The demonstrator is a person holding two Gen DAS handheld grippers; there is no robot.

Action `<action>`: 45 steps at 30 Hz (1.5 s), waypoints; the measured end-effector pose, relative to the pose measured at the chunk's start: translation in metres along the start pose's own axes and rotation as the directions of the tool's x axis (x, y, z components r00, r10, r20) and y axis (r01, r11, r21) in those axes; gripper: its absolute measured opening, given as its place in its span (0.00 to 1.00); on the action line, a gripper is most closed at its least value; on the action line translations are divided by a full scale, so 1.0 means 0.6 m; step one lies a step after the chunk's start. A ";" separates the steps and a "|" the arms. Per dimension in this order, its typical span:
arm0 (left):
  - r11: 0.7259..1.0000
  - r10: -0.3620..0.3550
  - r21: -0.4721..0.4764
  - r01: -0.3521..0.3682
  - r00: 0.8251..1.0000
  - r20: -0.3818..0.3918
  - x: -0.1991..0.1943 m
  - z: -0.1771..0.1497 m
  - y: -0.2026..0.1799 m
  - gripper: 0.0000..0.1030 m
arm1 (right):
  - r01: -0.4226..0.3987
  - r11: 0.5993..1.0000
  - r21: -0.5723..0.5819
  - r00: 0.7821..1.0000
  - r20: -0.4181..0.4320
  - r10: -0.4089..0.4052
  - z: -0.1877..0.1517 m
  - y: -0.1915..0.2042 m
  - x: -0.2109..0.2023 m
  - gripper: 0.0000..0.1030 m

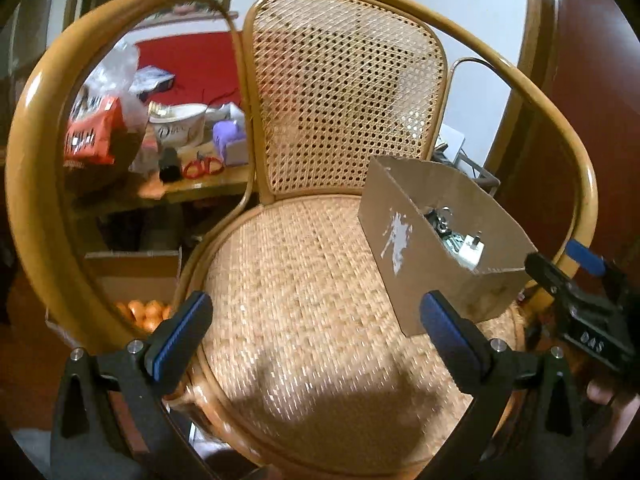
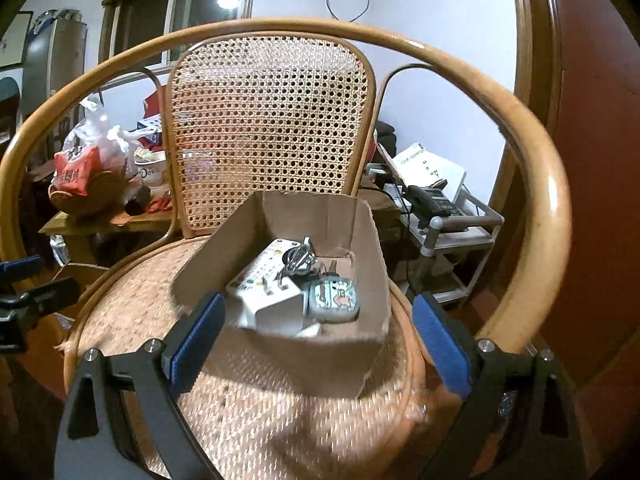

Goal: Organize rigid objects

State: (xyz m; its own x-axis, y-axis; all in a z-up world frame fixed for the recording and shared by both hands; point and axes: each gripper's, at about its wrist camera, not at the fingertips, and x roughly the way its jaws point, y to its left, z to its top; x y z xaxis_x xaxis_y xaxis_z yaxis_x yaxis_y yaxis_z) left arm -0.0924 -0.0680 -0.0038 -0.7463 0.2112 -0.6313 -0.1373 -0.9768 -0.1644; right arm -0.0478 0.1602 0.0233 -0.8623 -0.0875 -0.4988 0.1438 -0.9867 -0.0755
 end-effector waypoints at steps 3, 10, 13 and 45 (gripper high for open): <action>0.999 -0.003 -0.037 0.004 1.000 0.008 -0.015 -0.017 0.002 0.99 | -0.024 1.000 0.017 1.000 0.002 0.024 -0.013 0.005 -0.026 0.96; 0.997 0.081 0.003 -0.082 0.991 0.103 -0.066 -0.046 -0.023 0.99 | -0.054 0.998 0.023 0.998 0.008 0.054 -0.042 0.018 -0.067 0.96; 0.995 0.086 0.029 -0.091 0.987 0.134 -0.085 -0.059 -0.035 0.99 | -0.068 0.996 0.050 0.997 0.034 0.067 -0.048 0.014 -0.088 0.96; 0.984 0.110 0.112 -0.140 0.965 0.239 -0.132 -0.086 -0.078 1.00 | -0.028 0.997 -0.068 0.993 0.113 0.035 -0.065 0.051 -0.145 0.97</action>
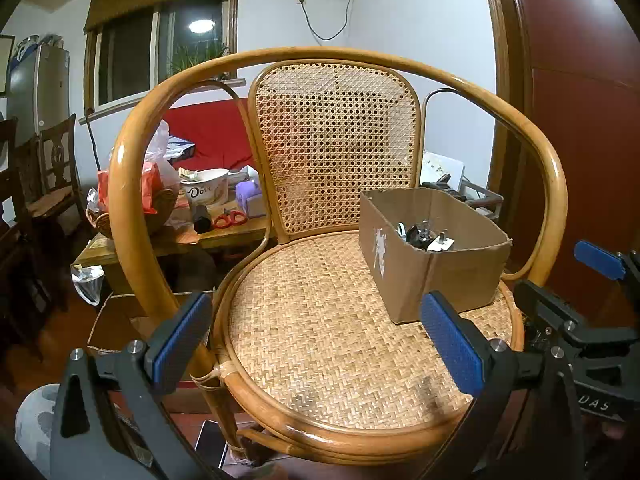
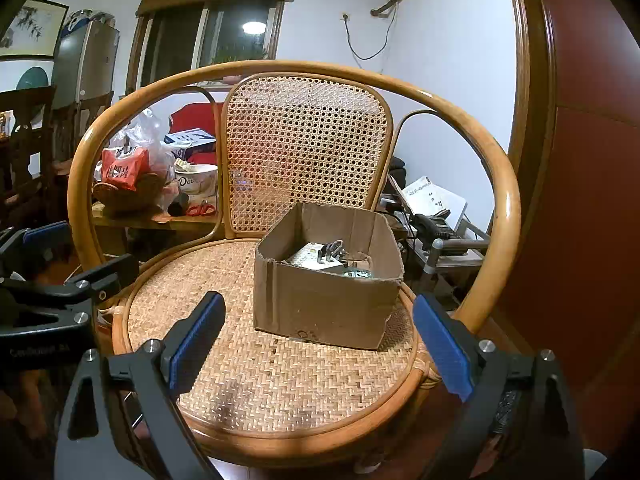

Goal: Organize rigid objects

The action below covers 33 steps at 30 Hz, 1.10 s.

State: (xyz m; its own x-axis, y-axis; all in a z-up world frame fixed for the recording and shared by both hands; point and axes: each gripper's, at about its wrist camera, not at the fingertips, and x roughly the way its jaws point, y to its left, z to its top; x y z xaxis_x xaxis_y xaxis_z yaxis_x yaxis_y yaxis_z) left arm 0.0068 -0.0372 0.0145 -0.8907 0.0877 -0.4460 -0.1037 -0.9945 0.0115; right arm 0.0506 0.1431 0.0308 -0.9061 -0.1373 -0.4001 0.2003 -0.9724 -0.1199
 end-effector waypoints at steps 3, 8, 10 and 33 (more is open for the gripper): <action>1.000 -0.001 0.001 0.001 1.000 0.000 0.000 0.001 0.001 1.00 | 0.002 1.000 -0.003 1.000 0.000 -0.002 0.000 0.000 0.000 0.97; 1.000 0.000 0.006 0.000 1.000 -0.005 0.002 -0.001 -0.003 1.00 | 0.002 1.000 -0.008 1.000 0.000 -0.002 0.000 0.001 0.001 0.97; 1.000 -0.002 0.009 0.002 1.000 -0.007 0.003 -0.001 -0.004 1.00 | 0.003 1.000 -0.007 1.000 -0.001 -0.003 0.000 0.001 0.000 0.97; 1.000 -0.005 0.011 0.005 1.000 -0.014 0.005 -0.001 -0.005 1.00 | 0.024 1.000 0.006 1.000 -0.015 -0.024 0.001 -0.008 0.007 0.97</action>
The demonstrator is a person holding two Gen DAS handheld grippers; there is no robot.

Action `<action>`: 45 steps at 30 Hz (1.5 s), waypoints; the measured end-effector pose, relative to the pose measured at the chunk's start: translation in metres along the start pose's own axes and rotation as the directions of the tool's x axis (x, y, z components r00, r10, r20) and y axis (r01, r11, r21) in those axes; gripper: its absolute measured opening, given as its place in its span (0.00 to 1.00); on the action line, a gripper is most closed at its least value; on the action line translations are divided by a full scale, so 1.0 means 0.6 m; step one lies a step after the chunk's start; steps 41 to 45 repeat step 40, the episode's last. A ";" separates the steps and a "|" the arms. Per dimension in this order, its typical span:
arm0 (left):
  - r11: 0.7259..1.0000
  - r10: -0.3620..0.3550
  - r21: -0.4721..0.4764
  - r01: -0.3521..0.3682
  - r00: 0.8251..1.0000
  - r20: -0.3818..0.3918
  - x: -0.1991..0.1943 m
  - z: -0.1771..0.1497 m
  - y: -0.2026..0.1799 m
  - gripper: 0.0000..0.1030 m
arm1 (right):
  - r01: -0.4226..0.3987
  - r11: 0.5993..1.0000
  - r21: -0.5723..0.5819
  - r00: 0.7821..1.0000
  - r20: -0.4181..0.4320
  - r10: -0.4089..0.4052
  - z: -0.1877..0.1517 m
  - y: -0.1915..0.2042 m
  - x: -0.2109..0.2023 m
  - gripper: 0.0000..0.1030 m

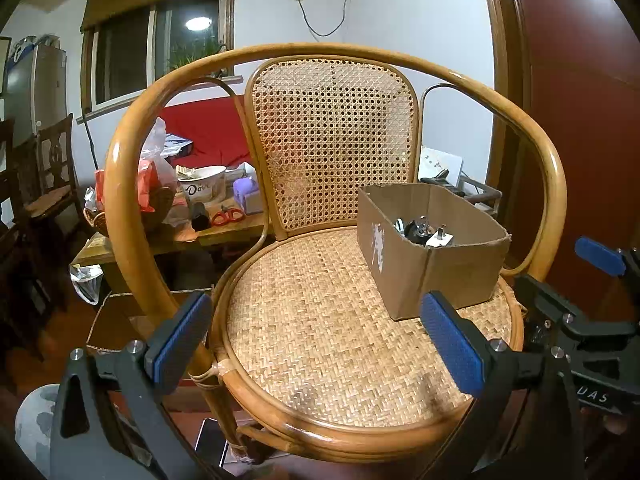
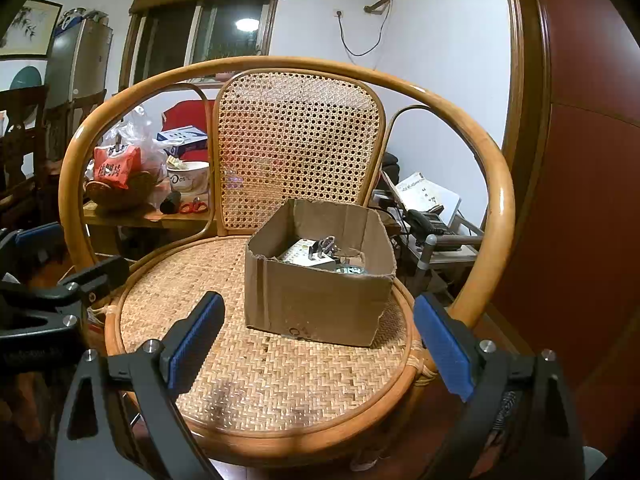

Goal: Organize rigid objects

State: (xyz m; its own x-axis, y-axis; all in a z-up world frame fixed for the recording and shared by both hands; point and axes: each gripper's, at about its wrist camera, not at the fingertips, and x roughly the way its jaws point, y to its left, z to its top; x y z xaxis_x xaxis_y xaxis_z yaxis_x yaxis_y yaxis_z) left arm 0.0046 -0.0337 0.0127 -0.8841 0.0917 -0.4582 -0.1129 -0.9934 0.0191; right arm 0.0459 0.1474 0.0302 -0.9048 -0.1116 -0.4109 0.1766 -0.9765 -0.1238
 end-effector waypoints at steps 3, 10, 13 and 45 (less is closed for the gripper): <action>1.000 0.000 0.005 0.000 1.000 -0.002 0.000 0.000 -0.004 1.00 | 0.000 1.000 0.000 1.000 0.000 0.000 0.000 0.000 0.000 0.97; 1.000 -0.007 -0.010 0.007 1.000 0.002 0.003 0.000 -0.009 1.00 | 0.002 1.000 -0.004 1.000 0.000 -0.002 0.000 0.002 -0.001 0.97; 1.000 -0.005 -0.004 0.005 1.000 0.004 0.002 0.000 -0.013 1.00 | 0.002 1.000 -0.003 1.000 -0.002 -0.002 0.000 0.001 -0.001 0.97; 1.000 -0.016 0.007 0.016 1.000 0.019 -0.005 -0.002 -0.016 1.00 | 0.005 1.000 -0.007 1.000 -0.008 -0.005 -0.001 0.000 0.001 0.97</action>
